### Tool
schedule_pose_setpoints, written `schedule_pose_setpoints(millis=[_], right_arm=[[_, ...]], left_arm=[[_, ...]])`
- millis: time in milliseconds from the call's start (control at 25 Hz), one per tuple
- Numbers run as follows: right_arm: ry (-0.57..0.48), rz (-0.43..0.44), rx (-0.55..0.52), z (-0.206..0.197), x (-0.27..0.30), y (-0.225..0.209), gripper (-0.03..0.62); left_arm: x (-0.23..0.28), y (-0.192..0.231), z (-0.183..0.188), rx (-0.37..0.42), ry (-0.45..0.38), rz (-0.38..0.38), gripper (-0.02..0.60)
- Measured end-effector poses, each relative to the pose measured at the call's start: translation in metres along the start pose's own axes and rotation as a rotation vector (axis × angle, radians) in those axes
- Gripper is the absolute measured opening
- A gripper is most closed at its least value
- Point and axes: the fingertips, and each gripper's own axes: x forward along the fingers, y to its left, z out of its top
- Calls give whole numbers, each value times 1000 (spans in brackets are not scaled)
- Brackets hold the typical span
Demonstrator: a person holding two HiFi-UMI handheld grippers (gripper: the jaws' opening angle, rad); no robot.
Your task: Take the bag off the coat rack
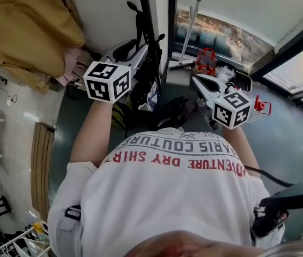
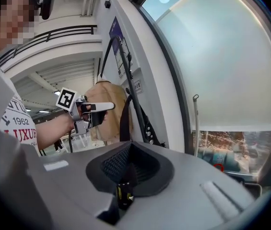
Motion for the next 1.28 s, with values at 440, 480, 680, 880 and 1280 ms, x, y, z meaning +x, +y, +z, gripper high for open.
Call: schedule_pose_setpoints(millis=[440, 480, 680, 880, 1280], right_arm=[[-14, -40, 36, 5, -5, -42, 2], [-13, -40, 39, 4, -3, -44, 2], [11, -40, 50, -3, 3, -53, 2], [33, -37, 55, -13, 8, -55, 2], [56, -33, 68, -25, 8, -57, 2]], left_arm=[[63, 58, -10, 20, 116, 95, 155], [67, 61, -13, 5, 121, 91, 155], [78, 70, -18, -20, 106, 95, 134], [80, 65, -17, -25, 77, 59, 18], [60, 42, 7, -98, -4, -59, 15]])
